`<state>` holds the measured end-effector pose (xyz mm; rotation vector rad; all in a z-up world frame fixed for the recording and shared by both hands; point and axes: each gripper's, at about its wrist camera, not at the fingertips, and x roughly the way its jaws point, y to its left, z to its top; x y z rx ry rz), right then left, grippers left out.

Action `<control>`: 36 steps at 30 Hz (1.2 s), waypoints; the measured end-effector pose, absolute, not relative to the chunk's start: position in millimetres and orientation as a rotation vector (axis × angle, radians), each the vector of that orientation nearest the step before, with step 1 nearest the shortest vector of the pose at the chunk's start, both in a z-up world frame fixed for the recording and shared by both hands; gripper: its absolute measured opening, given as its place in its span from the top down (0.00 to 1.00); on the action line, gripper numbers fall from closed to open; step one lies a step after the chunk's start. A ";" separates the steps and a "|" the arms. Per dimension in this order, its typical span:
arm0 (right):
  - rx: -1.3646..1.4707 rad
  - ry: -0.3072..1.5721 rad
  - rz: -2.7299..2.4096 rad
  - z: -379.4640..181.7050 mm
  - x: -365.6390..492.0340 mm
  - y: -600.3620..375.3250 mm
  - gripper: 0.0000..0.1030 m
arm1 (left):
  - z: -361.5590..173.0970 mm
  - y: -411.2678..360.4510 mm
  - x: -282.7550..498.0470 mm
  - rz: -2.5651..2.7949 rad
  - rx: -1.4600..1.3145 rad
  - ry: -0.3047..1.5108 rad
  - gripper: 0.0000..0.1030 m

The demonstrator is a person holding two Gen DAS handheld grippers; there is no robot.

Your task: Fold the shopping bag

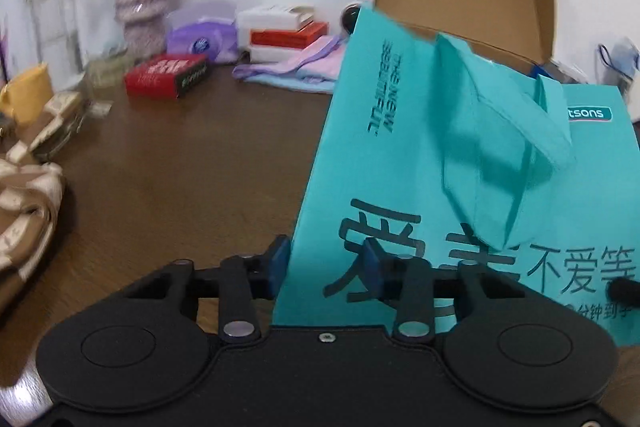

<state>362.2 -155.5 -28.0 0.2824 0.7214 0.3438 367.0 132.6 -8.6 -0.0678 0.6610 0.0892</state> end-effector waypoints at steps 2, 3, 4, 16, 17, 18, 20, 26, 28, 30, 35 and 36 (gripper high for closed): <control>0.296 0.726 0.361 -25.3 337.0 -159.9 0.96 | -5.2 127.5 345.8 0.066 -0.035 0.649 0.82; 0.309 0.740 0.368 -26.4 321.1 -161.6 0.96 | -3.7 124.8 332.0 0.060 -0.018 0.638 0.84; 0.321 0.754 0.375 -27.5 305.3 -163.4 0.96 | -0.6 121.6 326.7 0.057 -0.005 0.634 0.85; 0.393 0.809 0.506 -34.8 165.0 -160.8 0.89 | -32.6 71.6 312.8 -0.032 0.281 0.665 0.96; 0.382 0.802 0.528 -32.8 159.5 -159.2 0.85 | -38.3 62.9 311.3 -0.028 0.352 0.634 0.96; 0.369 0.805 0.564 -30.1 155.3 -157.9 0.83 | -39.6 56.2 311.7 -0.036 0.394 0.627 0.96; 0.334 0.796 0.583 -23.8 148.3 -161.0 0.74 | -43.4 44.9 312.4 -0.072 0.452 0.596 0.96; 0.015 0.574 0.546 9.0 104.3 -190.3 0.47 | -56.4 29.3 314.5 -0.102 0.555 0.538 0.96; -0.152 0.443 0.499 16.1 89.9 -195.8 0.33 | -58.7 29.5 318.0 -0.130 0.559 0.531 0.96; -0.331 0.321 0.495 17.0 81.6 -202.9 0.24 | -60.9 29.0 319.9 -0.150 0.569 0.523 0.96; -0.595 0.242 0.625 10.8 76.7 -189.9 0.24 | -63.9 26.5 317.6 -0.191 0.592 0.511 0.99; -0.632 0.228 0.642 8.3 76.3 -185.4 0.24 | -63.0 26.8 316.6 -0.197 0.590 0.511 0.99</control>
